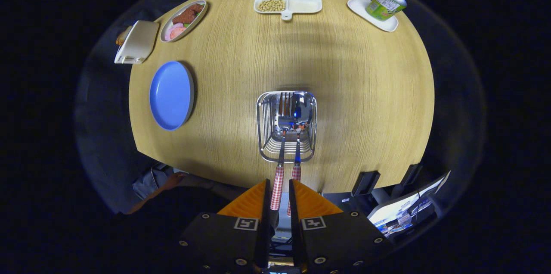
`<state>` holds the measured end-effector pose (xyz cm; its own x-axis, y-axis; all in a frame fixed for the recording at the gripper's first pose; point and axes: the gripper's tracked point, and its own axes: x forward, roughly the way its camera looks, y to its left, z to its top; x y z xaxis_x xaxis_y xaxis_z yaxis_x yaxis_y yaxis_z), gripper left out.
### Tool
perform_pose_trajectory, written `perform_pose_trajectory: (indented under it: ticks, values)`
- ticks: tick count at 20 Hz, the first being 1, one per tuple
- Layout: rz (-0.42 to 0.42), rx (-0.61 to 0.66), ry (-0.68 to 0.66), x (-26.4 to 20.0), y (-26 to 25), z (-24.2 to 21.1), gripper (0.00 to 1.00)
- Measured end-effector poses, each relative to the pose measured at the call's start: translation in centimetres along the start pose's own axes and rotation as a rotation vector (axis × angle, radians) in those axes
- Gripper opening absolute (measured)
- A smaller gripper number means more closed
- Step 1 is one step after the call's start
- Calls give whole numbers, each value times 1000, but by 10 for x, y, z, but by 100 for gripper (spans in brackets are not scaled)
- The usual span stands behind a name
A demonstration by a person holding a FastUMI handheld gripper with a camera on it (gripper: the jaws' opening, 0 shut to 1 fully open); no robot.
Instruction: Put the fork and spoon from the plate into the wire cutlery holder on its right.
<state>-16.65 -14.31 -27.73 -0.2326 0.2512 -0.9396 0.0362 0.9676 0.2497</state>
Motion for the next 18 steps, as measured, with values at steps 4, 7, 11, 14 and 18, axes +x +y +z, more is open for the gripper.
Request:
perform_pose_trajectory:
  ticks: [4, 7, 11, 14, 18]
  values:
    - [22, 14, -159, -18, 1, 26, 24]
    - [49, 36, -342, -33, 5, 43, 34]
    - [29, 44, -641, -64, 8, 69, 50]
    - [39, 93, -862, -96, 12, 80, 65]
    - [-19, 122, -1127, -138, 5, 86, 75]
